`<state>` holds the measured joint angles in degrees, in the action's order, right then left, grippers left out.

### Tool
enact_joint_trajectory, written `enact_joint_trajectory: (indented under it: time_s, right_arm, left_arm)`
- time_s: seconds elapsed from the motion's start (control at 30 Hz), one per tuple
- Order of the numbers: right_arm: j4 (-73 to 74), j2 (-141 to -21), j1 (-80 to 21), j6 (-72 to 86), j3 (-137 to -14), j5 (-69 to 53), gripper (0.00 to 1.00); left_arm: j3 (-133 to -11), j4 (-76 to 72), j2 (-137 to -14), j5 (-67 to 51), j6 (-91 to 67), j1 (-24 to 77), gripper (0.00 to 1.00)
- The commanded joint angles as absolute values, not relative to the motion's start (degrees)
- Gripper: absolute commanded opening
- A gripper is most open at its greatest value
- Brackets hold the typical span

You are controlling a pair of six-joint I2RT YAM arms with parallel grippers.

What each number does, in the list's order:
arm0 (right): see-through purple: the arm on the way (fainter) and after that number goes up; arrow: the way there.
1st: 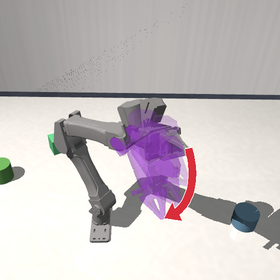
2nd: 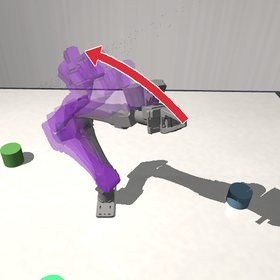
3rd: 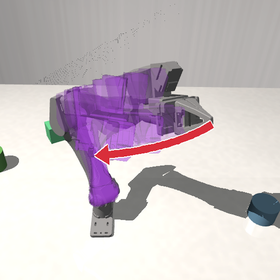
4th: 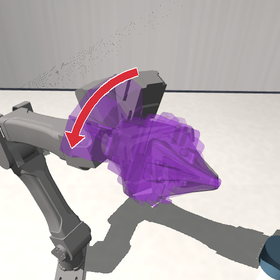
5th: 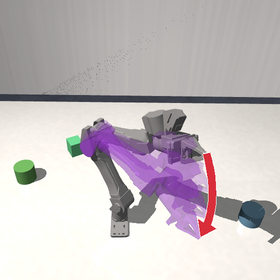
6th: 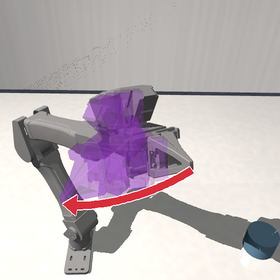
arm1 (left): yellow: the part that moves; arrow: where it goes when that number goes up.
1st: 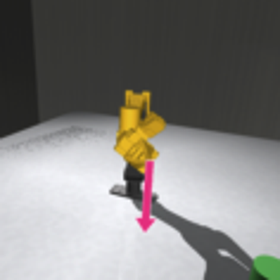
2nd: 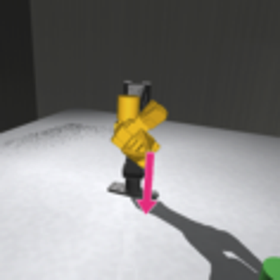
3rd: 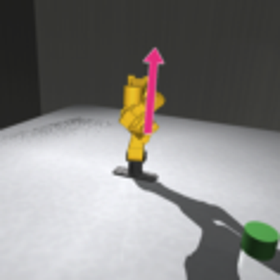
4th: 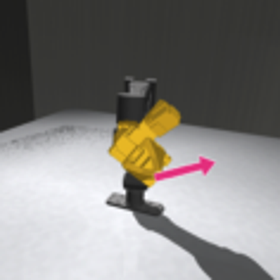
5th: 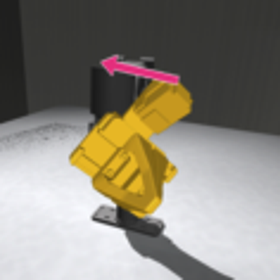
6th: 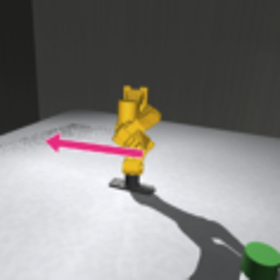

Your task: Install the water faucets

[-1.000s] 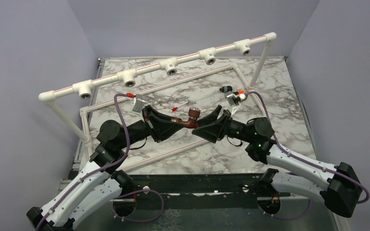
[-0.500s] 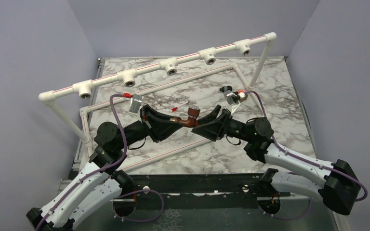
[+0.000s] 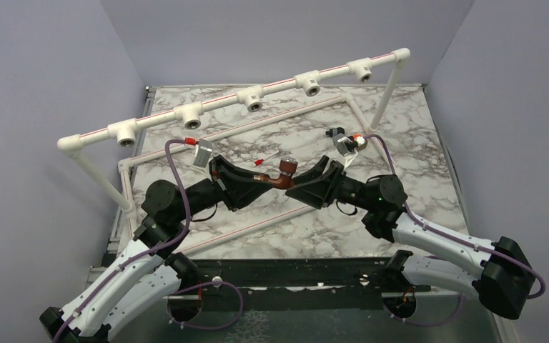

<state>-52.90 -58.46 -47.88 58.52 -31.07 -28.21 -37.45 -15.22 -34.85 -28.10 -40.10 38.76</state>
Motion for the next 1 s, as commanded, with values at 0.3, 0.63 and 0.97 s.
enact_joint_trajectory:
  time_s: [0.3, 0.63, 0.97]
  right_arm:
    - [-55.46, -59.07, -47.55, 58.71, -32.81, -27.69, 0.46]
    - [-56.35, -58.89, -47.54, 59.15, -31.84, -27.07, 0.01]
    - [-52.31, -55.93, -47.55, 55.78, -32.20, -25.70, 0.01]
  left_arm:
    - [-37.58, -17.98, -35.96, -29.91, -39.27, 38.95, 0.00]
    - [-37.29, -18.02, -35.76, -29.78, -39.11, 38.94, 0.00]
    - [-37.93, -15.00, -35.73, -27.65, -38.37, 38.95, 0.53]
